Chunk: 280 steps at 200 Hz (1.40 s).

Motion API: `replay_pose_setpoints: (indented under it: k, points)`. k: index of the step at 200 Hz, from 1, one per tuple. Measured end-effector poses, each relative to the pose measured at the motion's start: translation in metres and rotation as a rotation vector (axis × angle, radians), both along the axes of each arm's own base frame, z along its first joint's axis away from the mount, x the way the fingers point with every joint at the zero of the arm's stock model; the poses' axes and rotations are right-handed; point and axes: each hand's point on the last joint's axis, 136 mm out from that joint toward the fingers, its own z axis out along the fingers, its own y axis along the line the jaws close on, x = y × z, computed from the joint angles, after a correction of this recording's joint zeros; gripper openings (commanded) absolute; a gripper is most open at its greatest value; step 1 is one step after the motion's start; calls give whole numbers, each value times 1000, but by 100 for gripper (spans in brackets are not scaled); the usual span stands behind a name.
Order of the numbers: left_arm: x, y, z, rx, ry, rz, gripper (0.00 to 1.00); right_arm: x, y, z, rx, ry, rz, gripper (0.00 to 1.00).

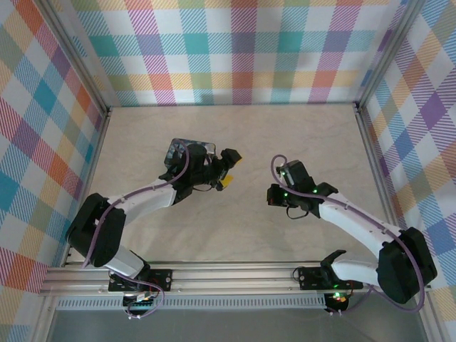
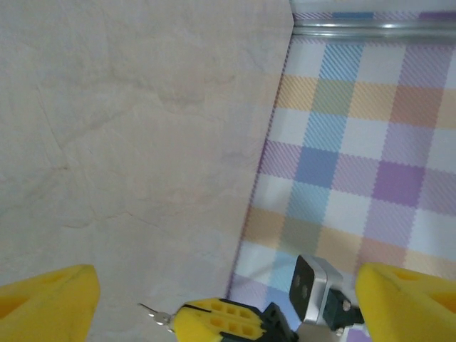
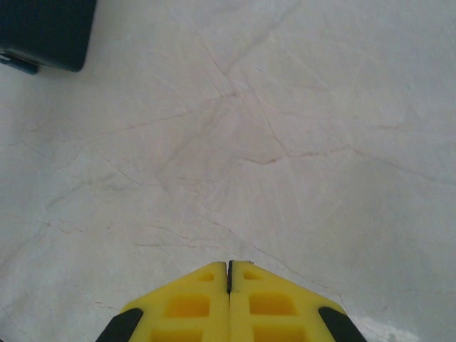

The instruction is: Unlock the padlock with the key

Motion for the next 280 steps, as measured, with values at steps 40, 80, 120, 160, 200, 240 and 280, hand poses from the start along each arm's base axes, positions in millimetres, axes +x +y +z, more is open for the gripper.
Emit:
replay_pose_setpoints:
  k: [40, 80, 120, 160, 200, 240, 280]
  points:
    - [3, -7, 11, -126, 90, 41, 89, 14, 8, 21, -3, -113, 70, 0]
    - [4, -10, 20, -211, 165, 70, 83, 32, 28, 58, 61, -261, 143, 0]
    - [6, -12, 28, -282, 219, 100, 76, 45, 53, 98, 161, -377, 214, 0]
    - [7, -15, 35, -328, 244, 114, 75, 50, 76, 98, 206, -387, 269, 0]
    - [7, -20, 35, -355, 262, 113, 75, 48, 87, 92, 213, -375, 297, 0]
    - [7, -22, 31, -358, 279, 117, 77, 53, 87, 97, 206, -398, 287, 0]
    - [7, -23, 28, -355, 284, 116, 77, 56, 89, 107, 211, -427, 290, 0]
